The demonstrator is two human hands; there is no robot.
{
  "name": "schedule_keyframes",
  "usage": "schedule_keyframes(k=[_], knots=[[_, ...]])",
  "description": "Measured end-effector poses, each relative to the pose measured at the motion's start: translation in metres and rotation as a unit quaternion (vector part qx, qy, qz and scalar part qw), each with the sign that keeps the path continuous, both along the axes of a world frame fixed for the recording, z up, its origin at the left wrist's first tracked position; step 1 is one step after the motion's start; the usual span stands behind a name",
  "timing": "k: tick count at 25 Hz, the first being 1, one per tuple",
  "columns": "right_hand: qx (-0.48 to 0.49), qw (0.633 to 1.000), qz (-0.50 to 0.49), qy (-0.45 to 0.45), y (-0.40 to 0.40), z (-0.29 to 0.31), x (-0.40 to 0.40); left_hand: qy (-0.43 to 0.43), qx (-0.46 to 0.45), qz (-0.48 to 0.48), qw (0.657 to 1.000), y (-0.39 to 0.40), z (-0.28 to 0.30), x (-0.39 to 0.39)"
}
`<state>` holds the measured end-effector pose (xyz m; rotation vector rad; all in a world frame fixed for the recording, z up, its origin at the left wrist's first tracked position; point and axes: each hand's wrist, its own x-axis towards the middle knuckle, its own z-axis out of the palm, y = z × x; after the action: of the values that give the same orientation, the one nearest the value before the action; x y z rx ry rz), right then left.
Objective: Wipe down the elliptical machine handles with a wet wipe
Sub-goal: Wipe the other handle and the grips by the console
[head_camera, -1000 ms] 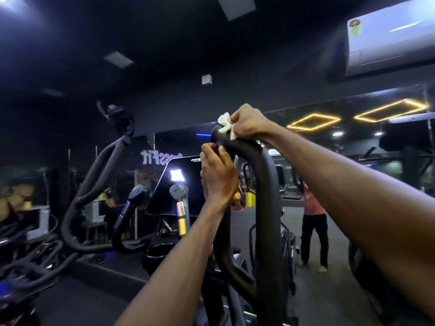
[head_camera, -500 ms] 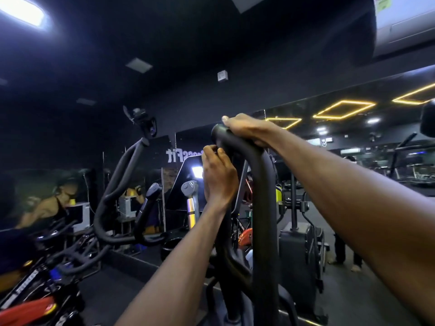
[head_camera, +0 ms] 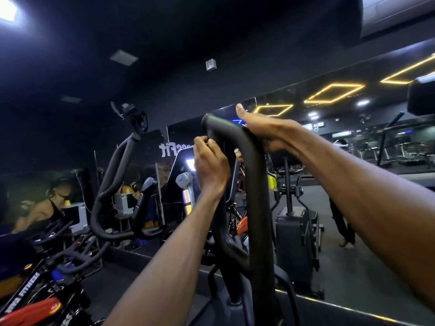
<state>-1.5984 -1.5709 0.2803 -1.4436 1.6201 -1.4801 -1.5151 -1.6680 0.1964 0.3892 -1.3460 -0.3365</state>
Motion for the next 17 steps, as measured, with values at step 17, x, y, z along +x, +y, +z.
schedule_keyframes(k=[17], knots=[[-0.129,0.952,0.067,-0.271,0.026,-0.091,0.011,-0.053,0.015,0.034,0.998,-0.003,-0.029,0.005]])
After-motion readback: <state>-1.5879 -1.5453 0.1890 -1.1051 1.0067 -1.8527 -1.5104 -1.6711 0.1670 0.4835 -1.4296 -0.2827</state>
